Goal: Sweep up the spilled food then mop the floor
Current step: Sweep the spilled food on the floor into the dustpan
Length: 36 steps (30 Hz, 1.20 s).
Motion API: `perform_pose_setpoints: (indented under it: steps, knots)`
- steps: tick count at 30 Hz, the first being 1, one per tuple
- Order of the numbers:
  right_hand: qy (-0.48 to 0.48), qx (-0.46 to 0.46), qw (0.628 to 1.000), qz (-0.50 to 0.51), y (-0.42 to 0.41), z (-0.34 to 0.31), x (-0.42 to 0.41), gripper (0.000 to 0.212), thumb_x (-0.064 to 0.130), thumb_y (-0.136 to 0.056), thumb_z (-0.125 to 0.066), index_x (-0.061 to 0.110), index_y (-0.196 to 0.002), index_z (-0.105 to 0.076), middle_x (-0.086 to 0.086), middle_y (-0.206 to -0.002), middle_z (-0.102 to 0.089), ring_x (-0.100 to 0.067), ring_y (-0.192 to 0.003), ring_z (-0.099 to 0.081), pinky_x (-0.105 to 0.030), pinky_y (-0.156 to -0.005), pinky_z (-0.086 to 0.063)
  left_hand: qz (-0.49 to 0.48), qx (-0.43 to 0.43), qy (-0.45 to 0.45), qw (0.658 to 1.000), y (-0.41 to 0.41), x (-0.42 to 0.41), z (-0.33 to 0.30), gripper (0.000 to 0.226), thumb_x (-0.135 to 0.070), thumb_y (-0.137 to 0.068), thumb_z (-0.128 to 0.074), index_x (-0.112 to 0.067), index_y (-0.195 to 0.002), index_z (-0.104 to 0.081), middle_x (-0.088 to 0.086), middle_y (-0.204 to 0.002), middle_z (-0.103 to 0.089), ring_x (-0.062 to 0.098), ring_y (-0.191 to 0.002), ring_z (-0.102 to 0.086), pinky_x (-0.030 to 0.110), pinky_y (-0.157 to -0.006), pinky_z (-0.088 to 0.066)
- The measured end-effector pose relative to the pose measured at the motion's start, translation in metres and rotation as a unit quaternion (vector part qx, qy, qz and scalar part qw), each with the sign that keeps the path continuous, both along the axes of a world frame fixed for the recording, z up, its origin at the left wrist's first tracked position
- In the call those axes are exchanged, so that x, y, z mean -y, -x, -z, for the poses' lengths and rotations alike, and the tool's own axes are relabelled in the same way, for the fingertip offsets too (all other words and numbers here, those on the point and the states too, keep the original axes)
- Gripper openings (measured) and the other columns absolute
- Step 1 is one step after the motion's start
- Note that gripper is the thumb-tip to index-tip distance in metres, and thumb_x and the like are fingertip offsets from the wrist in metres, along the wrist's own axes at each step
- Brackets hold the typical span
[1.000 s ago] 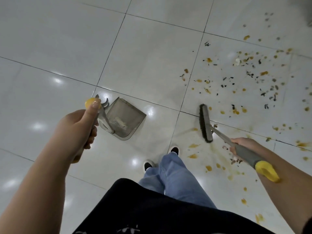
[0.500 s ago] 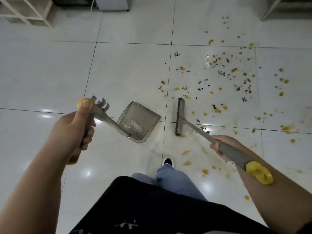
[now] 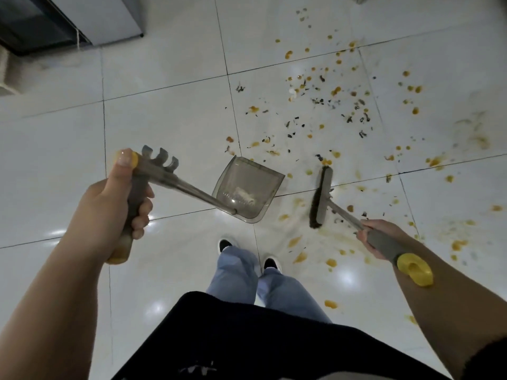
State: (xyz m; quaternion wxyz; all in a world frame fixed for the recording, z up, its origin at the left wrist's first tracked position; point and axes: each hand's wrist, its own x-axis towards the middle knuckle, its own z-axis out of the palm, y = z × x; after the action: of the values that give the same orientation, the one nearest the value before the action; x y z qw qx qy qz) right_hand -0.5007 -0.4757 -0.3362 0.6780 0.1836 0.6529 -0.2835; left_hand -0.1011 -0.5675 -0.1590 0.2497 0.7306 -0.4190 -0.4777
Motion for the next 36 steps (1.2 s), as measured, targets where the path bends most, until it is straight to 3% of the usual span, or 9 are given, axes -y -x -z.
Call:
perform_pose_setpoints:
  steps: [3,5,9,14,17,20,28,32,36]
  knots:
    - [0.03,-0.115,0.991,-0.066,-0.007,-0.003,0.006,0.025,0.011,-0.099,-0.04,0.011,-0.074,-0.042,-0.002,-0.073,-0.041,-0.001,-0.027,-0.05,-0.011,-0.034,-0.043,0.014,-0.007,-0.001,1.0,0.002,0.018,0.006,0.076,-0.096,-0.044,-0.045,-0.024,-0.053,-0.065,-0.002,-0.044,-0.049,0.012,-0.032,-0.038,0.021,-0.035,-0.034]
    - [0.037,-0.125,0.989,-0.067,-0.01,-0.011,0.01,0.025,0.008,-0.099,-0.039,0.012,-0.074,-0.042,-0.003,-0.073,-0.04,0.0,-0.026,-0.049,-0.01,-0.033,-0.041,0.021,-0.013,-0.004,1.0,0.0,0.032,0.007,0.078,-0.097,-0.041,-0.045,-0.022,-0.052,-0.064,-0.003,-0.042,-0.049,0.012,-0.03,-0.037,0.02,-0.032,-0.033]
    - [0.043,-0.055,0.998,0.006,-0.023,-0.032,0.031,0.016,0.011,-0.099,-0.041,0.007,-0.084,-0.044,-0.006,-0.067,-0.037,-0.006,-0.024,-0.045,-0.012,-0.029,-0.04,0.012,-0.035,-0.022,0.999,-0.017,0.06,0.001,0.085,-0.097,-0.036,-0.047,-0.016,-0.059,-0.057,-0.004,-0.04,-0.046,0.01,-0.028,-0.036,0.017,-0.03,-0.032]
    - [0.018,0.045,0.999,-0.008,-0.079,-0.045,0.089,0.031,0.022,-0.101,-0.038,0.006,-0.074,-0.038,-0.004,-0.044,-0.041,-0.006,-0.021,-0.04,-0.011,-0.027,-0.038,-0.003,-0.05,-0.042,0.998,-0.048,0.106,-0.004,0.086,-0.093,-0.044,-0.042,-0.011,-0.068,-0.05,-0.005,-0.038,-0.043,0.01,-0.026,-0.033,0.016,-0.028,-0.03]
    - [0.018,0.056,0.998,-0.021,-0.119,-0.048,0.133,0.029,0.023,-0.099,-0.043,0.007,-0.076,-0.039,-0.003,-0.053,-0.039,-0.007,-0.024,-0.042,-0.012,-0.029,-0.041,-0.006,-0.044,-0.032,0.998,-0.071,0.135,-0.008,0.092,-0.096,-0.036,-0.046,-0.01,-0.067,-0.051,-0.004,-0.038,-0.043,0.01,-0.026,-0.033,0.017,-0.028,-0.03]
    - [0.025,0.09,0.995,-0.017,-0.154,-0.044,0.174,0.027,0.025,-0.098,-0.047,0.008,-0.078,-0.04,-0.003,-0.05,-0.043,-0.008,-0.026,-0.045,-0.014,-0.03,-0.043,-0.026,-0.037,-0.024,0.999,-0.097,0.159,-0.013,0.086,-0.09,-0.046,-0.043,-0.008,-0.068,-0.052,-0.004,-0.038,-0.044,0.01,-0.027,-0.035,0.019,-0.029,-0.03]
    - [-0.002,0.089,0.984,-0.155,-0.227,-0.025,0.273,0.023,0.02,-0.098,-0.048,0.006,-0.081,-0.041,-0.003,-0.057,-0.041,-0.006,-0.024,-0.042,-0.013,-0.028,-0.04,-0.03,0.03,-0.001,0.999,-0.143,0.209,-0.01,0.081,-0.086,-0.054,-0.044,-0.008,-0.07,-0.054,-0.004,-0.039,-0.046,0.009,-0.031,-0.036,0.021,-0.036,-0.032]
    - [-0.015,0.126,0.978,-0.167,-0.244,-0.007,0.308,0.028,0.02,-0.098,-0.046,0.009,-0.073,-0.041,-0.002,-0.038,-0.043,-0.006,-0.023,-0.042,-0.012,-0.028,-0.038,-0.083,0.053,-0.011,0.995,-0.157,0.232,0.0,0.087,-0.095,-0.045,-0.046,-0.012,-0.067,-0.056,-0.005,-0.037,-0.046,0.008,-0.029,-0.037,0.022,-0.039,-0.033]
    - [-0.013,0.117,0.976,-0.181,-0.244,0.013,0.331,0.023,0.017,-0.097,-0.049,0.007,-0.077,-0.043,-0.004,-0.041,-0.047,-0.006,-0.025,-0.044,-0.012,-0.03,-0.041,-0.078,0.084,-0.015,0.993,-0.153,0.249,0.008,0.076,-0.096,-0.042,-0.043,-0.023,-0.056,-0.061,-0.005,-0.039,-0.048,0.01,-0.03,-0.039,0.026,-0.042,-0.035]
